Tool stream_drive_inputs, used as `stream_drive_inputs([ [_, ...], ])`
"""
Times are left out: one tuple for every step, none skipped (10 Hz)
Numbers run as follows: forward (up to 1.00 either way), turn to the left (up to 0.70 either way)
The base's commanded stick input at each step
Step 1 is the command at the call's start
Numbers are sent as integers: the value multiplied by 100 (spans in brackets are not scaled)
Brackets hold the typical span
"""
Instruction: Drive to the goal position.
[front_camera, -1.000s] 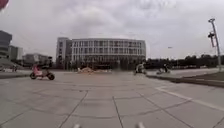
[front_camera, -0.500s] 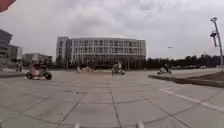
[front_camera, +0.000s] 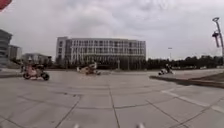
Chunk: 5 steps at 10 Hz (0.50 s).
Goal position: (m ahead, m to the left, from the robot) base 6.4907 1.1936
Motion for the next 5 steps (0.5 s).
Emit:
stream_drive_inputs([
  [50,0],
  [50,0],
  [50,0],
  [50,0],
  [50,0],
])
